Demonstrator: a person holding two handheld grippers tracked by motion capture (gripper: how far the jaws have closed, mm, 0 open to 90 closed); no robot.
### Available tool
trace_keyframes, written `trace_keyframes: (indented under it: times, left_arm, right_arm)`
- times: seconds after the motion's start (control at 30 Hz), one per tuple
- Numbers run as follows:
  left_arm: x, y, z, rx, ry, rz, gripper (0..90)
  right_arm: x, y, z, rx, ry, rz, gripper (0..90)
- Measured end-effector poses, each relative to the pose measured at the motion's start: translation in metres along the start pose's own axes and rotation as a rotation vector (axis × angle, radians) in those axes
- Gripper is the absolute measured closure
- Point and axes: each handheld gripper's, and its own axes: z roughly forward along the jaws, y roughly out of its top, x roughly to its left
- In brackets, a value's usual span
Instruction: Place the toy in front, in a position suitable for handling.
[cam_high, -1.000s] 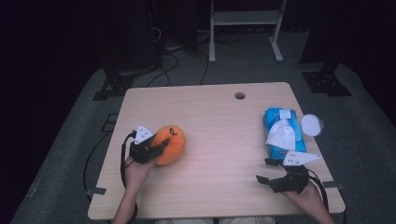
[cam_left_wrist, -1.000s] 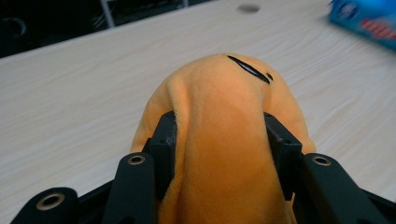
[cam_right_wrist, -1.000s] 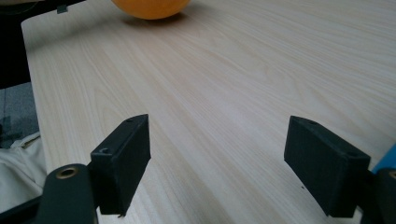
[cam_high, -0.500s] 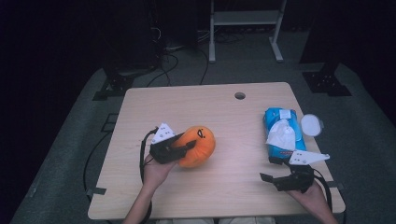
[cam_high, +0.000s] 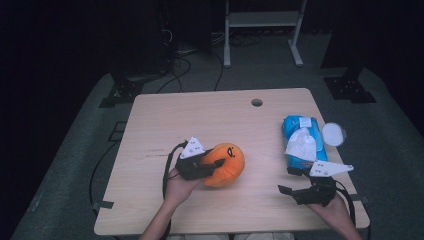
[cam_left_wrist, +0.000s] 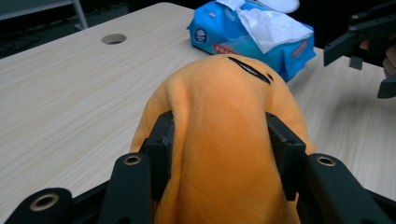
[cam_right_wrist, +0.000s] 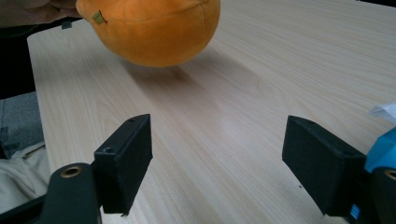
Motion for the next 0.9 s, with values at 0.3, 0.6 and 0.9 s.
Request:
trace_keyframes:
  times: [0.3,0.6,0.9]
  left_arm:
    - [-0.016,0.003,0.025,0.033,-0.063,0.033,51.8]
    - [-0.023,0.0,0.042,0.07,-0.109,0.06,50.6]
    - [-0.029,-0.003,0.05,0.086,-0.137,0.072,48.3]
  right_arm:
    - [-0.002,-0.002,-0.006,-0.013,-0.017,0.008,23.1]
    - [-0.003,-0.004,-0.009,-0.008,-0.036,0.017,23.1]
    - [-0.002,-0.005,-0.012,-0.005,-0.054,0.007,23.1]
